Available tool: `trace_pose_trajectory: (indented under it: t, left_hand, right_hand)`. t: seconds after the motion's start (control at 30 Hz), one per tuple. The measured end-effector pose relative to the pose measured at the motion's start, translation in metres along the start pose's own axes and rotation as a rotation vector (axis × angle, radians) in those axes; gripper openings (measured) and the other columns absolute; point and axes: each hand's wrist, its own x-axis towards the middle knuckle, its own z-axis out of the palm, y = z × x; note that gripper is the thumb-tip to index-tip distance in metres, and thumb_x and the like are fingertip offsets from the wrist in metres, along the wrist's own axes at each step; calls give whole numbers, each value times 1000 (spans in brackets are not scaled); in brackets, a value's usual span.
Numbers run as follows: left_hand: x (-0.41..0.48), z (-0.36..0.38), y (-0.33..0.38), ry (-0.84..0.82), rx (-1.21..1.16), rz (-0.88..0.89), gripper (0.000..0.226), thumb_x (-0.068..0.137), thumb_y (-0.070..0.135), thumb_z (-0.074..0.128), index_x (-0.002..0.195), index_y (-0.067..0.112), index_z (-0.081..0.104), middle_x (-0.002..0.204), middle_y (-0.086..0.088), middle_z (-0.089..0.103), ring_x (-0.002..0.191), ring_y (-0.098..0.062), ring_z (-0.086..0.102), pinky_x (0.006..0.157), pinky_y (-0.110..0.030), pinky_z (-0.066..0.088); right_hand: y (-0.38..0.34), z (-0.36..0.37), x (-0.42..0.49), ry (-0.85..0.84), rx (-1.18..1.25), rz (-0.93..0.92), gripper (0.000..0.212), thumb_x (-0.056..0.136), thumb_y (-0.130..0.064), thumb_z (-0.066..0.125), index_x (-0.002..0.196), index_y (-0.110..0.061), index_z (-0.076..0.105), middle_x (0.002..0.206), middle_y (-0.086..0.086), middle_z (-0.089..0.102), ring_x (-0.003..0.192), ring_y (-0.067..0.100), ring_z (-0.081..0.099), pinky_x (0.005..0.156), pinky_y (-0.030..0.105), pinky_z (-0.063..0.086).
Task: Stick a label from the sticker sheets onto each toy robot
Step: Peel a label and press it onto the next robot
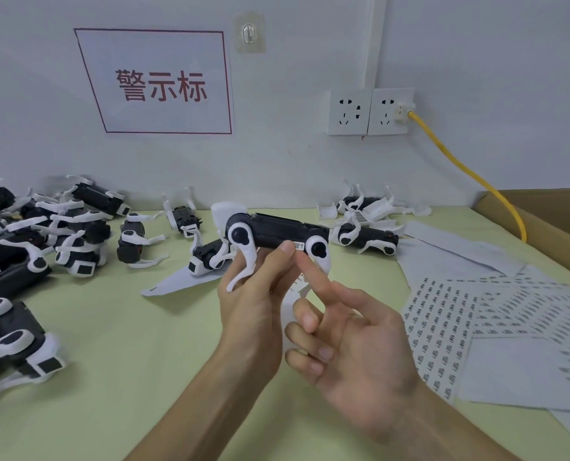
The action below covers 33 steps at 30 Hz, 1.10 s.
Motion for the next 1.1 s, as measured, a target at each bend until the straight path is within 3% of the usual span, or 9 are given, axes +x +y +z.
trace_pose_trajectory:
  t: [0.17, 0.27, 0.4, 0.57, 0.77, 0.87, 0.97, 1.1]
  left_hand:
    - [3, -1, -3, 15, -6, 83, 37, 90, 11, 76, 73, 18, 44, 68, -1, 36, 70, -18, 53, 75, -23, 57]
    - [3, -1, -5, 41, 8, 114, 43, 89, 10, 77, 70, 18, 39, 63, 2, 35, 64, -17, 52, 75, -22, 57]
    - [3, -1, -5, 58, 28, 122, 49, 89, 11, 77, 64, 18, 35, 57, 7, 37, 58, -15, 51, 65, -21, 53]
    - [4, -1, -5, 79, 28, 132, 49, 90, 9, 76, 63, 19, 36, 60, 5, 34, 62, -17, 49, 73, -20, 55]
    - [4, -1, -4, 113, 52, 105, 48, 90, 13, 77, 62, 19, 39, 64, 1, 35, 70, -21, 48, 70, -21, 54]
    - [6, -2, -5, 115, 26, 108, 40, 90, 11, 76, 67, 17, 44, 68, -3, 38, 74, -21, 50, 76, -20, 55]
    - [7, -1, -3, 110, -12, 87, 27, 90, 10, 75, 73, 15, 55, 70, -2, 55, 79, -21, 67, 76, -21, 58]
    - [7, 0, -2, 97, -57, 64, 24, 91, 7, 73, 69, 16, 68, 71, 2, 66, 83, -21, 75, 78, -22, 59]
  right_hand:
    - [-1, 1, -1, -33, -6, -5, 63, 75, -33, 75, 137, -26, 65, 69, 3, 56, 53, 14, 30, 52, 26, 31]
    - [-1, 1, -1, -27, 6, -14, 63, 76, -33, 73, 137, -24, 65, 69, 3, 55, 53, 14, 31, 52, 26, 32]
    - [-2, 1, -2, -30, 13, -22, 58, 80, -33, 68, 137, -22, 65, 70, 2, 56, 53, 15, 33, 53, 26, 33]
    - [-2, 2, -2, -49, -9, -23, 59, 80, -35, 69, 138, -21, 64, 71, 2, 57, 54, 15, 33, 54, 27, 32]
    - [-4, 4, -1, -15, -55, -37, 55, 83, -35, 59, 136, -18, 66, 70, 2, 56, 54, 14, 30, 53, 26, 32]
    - [-5, 4, -2, 34, -108, -59, 54, 83, -35, 56, 131, -15, 69, 69, 4, 55, 53, 14, 28, 52, 27, 30]
    - [-3, 5, -3, 147, -258, -150, 45, 79, -31, 57, 115, -11, 77, 63, 5, 52, 49, 13, 29, 50, 27, 28]
    - [-8, 6, -2, 433, -634, -505, 20, 77, -24, 63, 86, -17, 79, 60, 2, 51, 49, 13, 36, 47, 24, 30]
